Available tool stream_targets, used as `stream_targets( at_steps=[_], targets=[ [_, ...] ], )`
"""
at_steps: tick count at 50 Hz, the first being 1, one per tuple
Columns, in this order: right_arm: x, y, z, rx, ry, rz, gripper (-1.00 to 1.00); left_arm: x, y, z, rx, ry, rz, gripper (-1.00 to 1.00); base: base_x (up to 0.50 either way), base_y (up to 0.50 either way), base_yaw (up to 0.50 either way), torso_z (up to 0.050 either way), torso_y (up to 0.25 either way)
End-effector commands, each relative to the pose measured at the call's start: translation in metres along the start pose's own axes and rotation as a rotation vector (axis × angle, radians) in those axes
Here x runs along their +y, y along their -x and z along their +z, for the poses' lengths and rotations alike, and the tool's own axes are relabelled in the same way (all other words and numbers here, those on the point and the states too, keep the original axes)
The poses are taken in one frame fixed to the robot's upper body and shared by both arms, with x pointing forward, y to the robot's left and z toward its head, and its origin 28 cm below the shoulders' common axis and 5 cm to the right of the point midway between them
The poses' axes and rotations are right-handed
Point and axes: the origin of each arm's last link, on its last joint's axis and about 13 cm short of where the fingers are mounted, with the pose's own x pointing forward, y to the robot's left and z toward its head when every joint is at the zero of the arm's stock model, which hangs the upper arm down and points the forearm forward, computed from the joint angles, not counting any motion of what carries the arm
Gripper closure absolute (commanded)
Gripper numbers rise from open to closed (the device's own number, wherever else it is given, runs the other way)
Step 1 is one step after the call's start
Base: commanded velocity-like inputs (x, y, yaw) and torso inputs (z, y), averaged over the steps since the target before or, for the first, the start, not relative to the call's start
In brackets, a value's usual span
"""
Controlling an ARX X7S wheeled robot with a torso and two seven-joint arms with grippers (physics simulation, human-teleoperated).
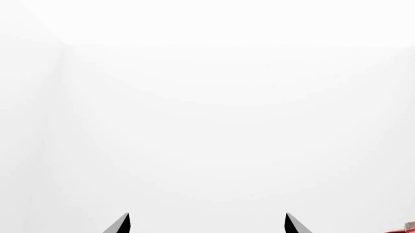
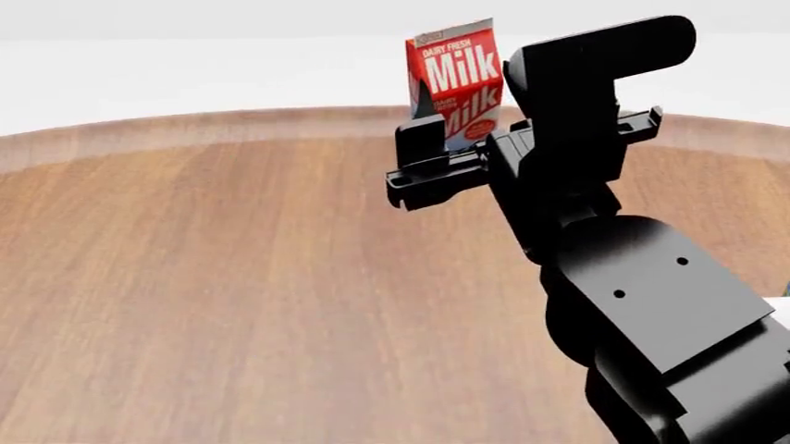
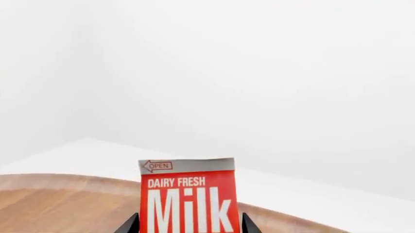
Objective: Pick the milk and place it in the basket.
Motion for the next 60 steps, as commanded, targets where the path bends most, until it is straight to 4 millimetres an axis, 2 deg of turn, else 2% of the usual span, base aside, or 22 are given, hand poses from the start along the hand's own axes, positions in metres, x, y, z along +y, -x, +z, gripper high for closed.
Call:
stream_targets(
  at_steps=[1, 6, 11, 12, 14, 15, 19, 37, 44, 56, 60],
  targets=[
    [-0.006, -0.002, 0.017, -0.058, 0.078, -0.040, 1.00, 0.000, 0.000, 0.000, 0.000, 0.001, 0.000, -1.00, 0.00, 0.00, 0.00, 0.000, 0.000],
    [-0.016, -0.005, 0.041, -0.085, 0.079, -0.030, 1.00, -0.001, 0.000, -0.001, 0.000, 0.003, -0.003, -1.00, 0.00, 0.00, 0.00, 0.000, 0.002],
    [-0.030, -0.012, 0.077, -0.118, 0.085, 0.008, 1.00, 0.000, 0.000, -0.002, 0.001, 0.004, 0.000, -1.00, 0.00, 0.00, 0.00, 0.002, 0.002],
    [-0.033, -0.012, 0.089, -0.133, 0.087, 0.019, 1.00, 0.000, 0.000, -0.002, 0.002, 0.004, 0.001, -1.00, 0.00, 0.00, 0.00, 0.000, 0.000],
    [-0.037, -0.012, 0.098, -0.143, 0.097, 0.019, 1.00, 0.000, 0.000, -0.002, 0.003, 0.003, 0.004, -1.00, 0.00, 0.00, 0.00, 0.000, 0.005],
    [-0.040, -0.010, 0.108, -0.157, 0.087, 0.024, 1.00, 0.000, 0.000, -0.002, 0.003, 0.002, 0.002, -1.00, 0.00, 0.00, 0.00, 0.000, 0.000],
    [-0.049, 0.000, 0.127, -0.177, 0.097, 0.000, 1.00, 0.000, 0.000, -0.002, 0.003, 0.003, 0.002, -1.00, 0.00, 0.00, 0.00, 0.000, 0.000],
    [-0.069, 0.052, 0.179, -0.251, 0.145, -0.109, 1.00, 0.001, 0.002, -0.003, 0.011, 0.002, 0.004, -1.00, 0.00, 0.00, 0.00, 0.001, 0.002],
    [-0.076, 0.073, 0.190, -0.265, 0.169, -0.146, 1.00, 0.000, 0.001, -0.002, 0.008, 0.003, 0.005, -1.00, 0.00, 0.00, 0.00, 0.000, 0.001],
    [-0.096, 0.120, 0.212, -0.304, 0.207, -0.269, 1.00, 0.000, -0.001, -0.003, 0.007, 0.004, 0.004, -1.00, 0.00, 0.00, 0.00, 0.001, 0.002],
    [-0.100, 0.131, 0.212, -0.301, 0.203, -0.303, 1.00, 0.000, -0.001, -0.003, 0.007, 0.003, 0.004, -1.00, 0.00, 0.00, 0.00, 0.000, 0.000]
  ],
)
